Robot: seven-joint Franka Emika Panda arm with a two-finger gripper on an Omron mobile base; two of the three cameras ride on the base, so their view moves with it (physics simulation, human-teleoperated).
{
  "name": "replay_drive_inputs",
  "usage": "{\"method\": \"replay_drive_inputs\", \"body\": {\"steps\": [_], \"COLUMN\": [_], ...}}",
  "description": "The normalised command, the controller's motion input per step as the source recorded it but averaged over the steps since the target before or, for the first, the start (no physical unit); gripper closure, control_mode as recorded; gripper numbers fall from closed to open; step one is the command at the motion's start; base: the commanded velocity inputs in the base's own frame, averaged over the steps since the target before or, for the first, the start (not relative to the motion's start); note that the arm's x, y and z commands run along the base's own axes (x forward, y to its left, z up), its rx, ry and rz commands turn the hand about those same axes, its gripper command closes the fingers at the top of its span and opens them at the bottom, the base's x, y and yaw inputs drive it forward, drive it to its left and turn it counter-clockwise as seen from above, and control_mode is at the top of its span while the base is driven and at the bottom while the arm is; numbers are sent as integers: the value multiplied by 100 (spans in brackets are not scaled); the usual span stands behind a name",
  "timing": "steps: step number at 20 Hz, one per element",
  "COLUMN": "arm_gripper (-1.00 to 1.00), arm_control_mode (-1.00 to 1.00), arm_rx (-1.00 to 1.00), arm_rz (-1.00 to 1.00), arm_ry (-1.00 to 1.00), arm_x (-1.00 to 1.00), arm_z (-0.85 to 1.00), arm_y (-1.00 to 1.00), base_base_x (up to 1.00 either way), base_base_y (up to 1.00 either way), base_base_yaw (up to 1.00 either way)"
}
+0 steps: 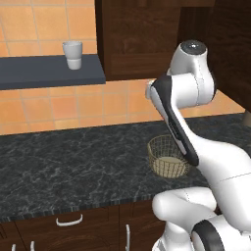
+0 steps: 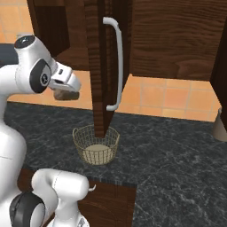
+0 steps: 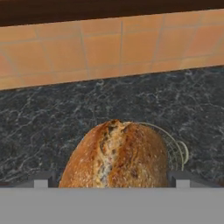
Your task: Open the cabinet, pick up the bread from the cabinet and place it in the basket. Then move the basket to the dining counter.
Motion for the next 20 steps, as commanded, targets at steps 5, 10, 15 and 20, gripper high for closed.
{"method": "replay_drive_inputs", "body": {"steps": [5, 10, 15, 20], "arm_gripper": [100, 100, 100, 100], "arm_control_mode": [-100, -100, -100, -100], "arm_rx": [-1, 0, 0, 7], "arm_rz": [-4, -10, -5, -7], "arm_ry": [2, 11, 13, 23], "arm_x": [16, 1, 1, 19], "arm_z": [-90, -68, -64, -55], "arm_y": [-66, -23, 0, 0], "base_base_x": [0, 0, 0, 0], "base_base_y": [0, 0, 0, 0], "base_base_yaw": [0, 0, 0, 0]}}
